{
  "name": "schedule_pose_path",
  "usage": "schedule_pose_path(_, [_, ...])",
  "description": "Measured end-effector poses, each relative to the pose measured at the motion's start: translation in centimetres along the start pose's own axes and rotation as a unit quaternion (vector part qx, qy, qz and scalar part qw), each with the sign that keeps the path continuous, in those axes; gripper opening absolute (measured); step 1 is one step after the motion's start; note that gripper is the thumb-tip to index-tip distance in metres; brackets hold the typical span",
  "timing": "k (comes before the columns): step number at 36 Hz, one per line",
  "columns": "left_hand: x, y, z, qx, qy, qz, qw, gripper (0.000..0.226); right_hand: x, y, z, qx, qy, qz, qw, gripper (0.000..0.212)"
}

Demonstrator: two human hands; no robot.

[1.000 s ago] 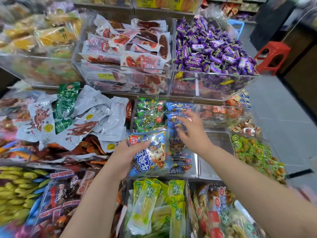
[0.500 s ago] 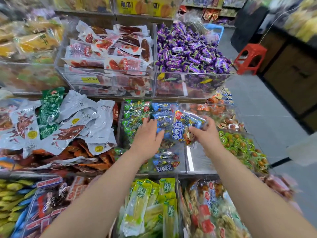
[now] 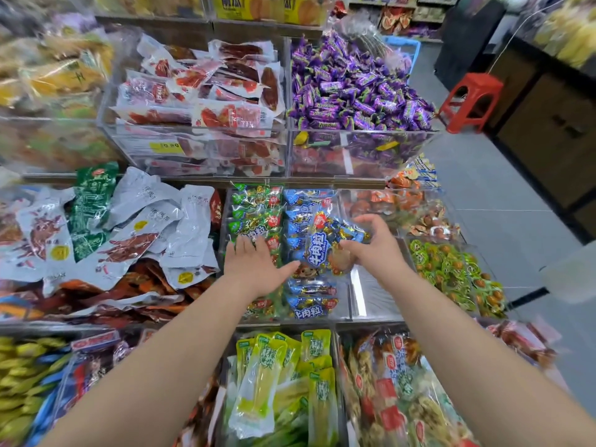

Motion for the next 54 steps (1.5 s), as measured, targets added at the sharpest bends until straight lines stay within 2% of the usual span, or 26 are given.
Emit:
schedule_pose_path(2, [-0.5, -0.4, 0.2, -0.066, 0.036, 0.051, 0.996, 0.101, 0.1, 0.1, 0.0, -0.023, 0.047, -0.088, 0.995, 0.034])
schedule_pose_path(4, [-0.9, -1.1, 0.6, -0.127, 0.073, 0.184, 0.972, 0.091, 0.2, 0.2, 0.2, -0.035, 0.095, -0.173, 0.98, 0.028])
schedule_pose_path(6, [-1.4, -2.3, 1.1, -0.138, 0.071, 0.356, 0.922, 0.083, 0.5, 0.3, 0.3, -0.023, 0.106, -0.197, 0.974, 0.025])
schedule_pose_path(8, [-2.1, -3.4, 1.5, -0.077, 0.047, 0.508, 0.857, 0.075, 0.9, 0.7, 0.7, 0.003, 0.116, -0.249, 0.961, 0.024])
schedule_pose_path(10, [-2.9, -4.3, 1.7, -0.016, 0.027, 0.636, 0.771, 0.061, 1.3, 1.3, 1.3, 0.025, 0.152, -0.312, 0.937, 0.022])
schedule_pose_path(11, [-2.9, -4.6, 1.6, -0.017, 0.015, 0.667, 0.744, 0.056, 1.4, 1.5, 1.6, 0.034, 0.157, -0.317, 0.935, 0.019])
schedule_pose_path(12, [-2.8, -4.8, 1.3, -0.031, 0.006, 0.669, 0.743, 0.052, 1.3, 1.6, 1.8, 0.038, 0.155, -0.288, 0.944, 0.019])
schedule_pose_path(13, [-2.5, -4.9, 1.0, -0.046, 0.002, 0.649, 0.759, 0.05, 1.2, 1.5, 1.8, 0.036, 0.133, -0.197, 0.971, 0.024])
schedule_pose_path(14, [-2.1, -5.0, 0.7, -0.052, 0.006, 0.62, 0.783, 0.051, 1.0, 1.1, 1.7, 0.024, 0.089, -0.061, 0.994, 0.037])
schedule_pose_path(15, [-1.8, -5.1, 0.5, -0.05, 0.021, 0.585, 0.809, 0.053, 0.9, 0.5, 1.5, 0.001, 0.027, 0.08, 0.996, 0.058])
schedule_pose_path(17, [-1.6, -5.2, 0.3, -0.028, 0.055, 0.531, 0.845, 0.055, 1.4, -0.3, 1.4, -0.03, -0.123, 0.245, 0.961, 0.097])
schedule_pose_path(18, [-1.6, -5.2, 0.3, -0.017, 0.063, 0.514, 0.855, 0.055, 1.8, -0.3, 1.5, -0.022, -0.204, 0.297, 0.933, 0.106])
schedule_pose_path(20, [-2.1, -5.2, 0.2, 0.0, 0.073, 0.495, 0.866, 0.055, 2.4, 0.3, 1.4, 0.038, -0.326, 0.385, 0.863, 0.104])
schedule_pose_path(21, [-2.5, -5.0, 0.2, 0.005, 0.078, 0.491, 0.868, 0.056, 2.6, 0.9, 1.3, 0.078, -0.352, 0.412, 0.837, 0.098])
schedule_pose_path(22, [-2.8, -4.9, 0.3, 0.004, 0.082, 0.485, 0.871, 0.058, 2.7, 1.6, 1.2, 0.115, -0.355, 0.426, 0.824, 0.091])
schedule_pose_path(24, [-3.0, -4.7, 0.5, -0.007, 0.083, 0.47, 0.879, 0.064, 2.7, 2.5, 0.7, 0.167, -0.3, 0.433, 0.834, 0.078])
schedule_pose_path(26, [-2.9, -4.3, 0.9, -0.029, 0.094, 0.417, 0.903, 0.079, 2.5, 3.0, 0.3, 0.192, -0.252, 0.454, 0.833, 0.068])
schedule_pose_path(28, [-2.5, -3.4, 1.3, -0.032, 0.105, 0.321, 0.941, 0.102, 2.4, 3.3, 0.0, 0.206, -0.238, 0.475, 0.822, 0.063])
schedule_pose_path(30, [-2.0, -2.1, 1.8, 0.007, 0.113, 0.216, 0.97, 0.124, 2.7, 3.7, -0.4, 0.216, -0.239, 0.49, 0.81, 0.061])
schedule_pose_path(33, [-1.1, 0.2, 2.1, 0.043, 0.131, 0.055, 0.989, 0.142, 3.3, 4.2, -0.9, 0.215, -0.265, 0.506, 0.792, 0.058])
schedule_pose_path(35, [-0.5, 1.0, 2.1, -0.003, 0.135, 0.005, 0.991, 0.141, 4.0, 4.2, -1.1, 0.22, -0.271, 0.515, 0.783, 0.057])
schedule_pose_path(38, [0.0, 1.0, 1.7, -0.057, 0.132, -0.003, 0.99, 0.13, 4.5, 4.0, -1.4, 0.223, -0.259, 0.529, 0.777, 0.058])
schedule_pose_path(42, [0.1, 1.0, 1.2, -0.047, 0.117, -0.009, 0.992, 0.112, 4.8, 4.2, -1.5, 0.225, -0.254, 0.54, 0.771, 0.059])
schedule_pose_path(46, [-0.4, 1.1, 1.3, -0.026, 0.044, -0.007, 0.999, 0.098, 5.0, 4.1, -2.0, 0.205, -0.244, 0.543, 0.777, 0.058])
schedule_pose_path(50, [-0.9, 1.2, 1.2, -0.04, -0.01, 0.006, 0.999, 0.089, 5.0, 4.2, -2.2, 0.192, -0.24, 0.537, 0.785, 0.053])
schedule_pose_path(54, [-1.1, 1.6, 1.1, -0.053, -0.029, 0.019, 0.998, 0.082, 5.4, 3.5, -2.5, 0.163, -0.266, 0.534, 0.786, 0.063])
Point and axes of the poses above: each hand's wrist, its own z-axis away from the middle knuckle, its own y-axis out of the palm, x = y × z, the point moved 2 cm from there along -z, towards the middle knuckle, and after that the axes turned 5 degrees about -x, right-handed, at the moved point
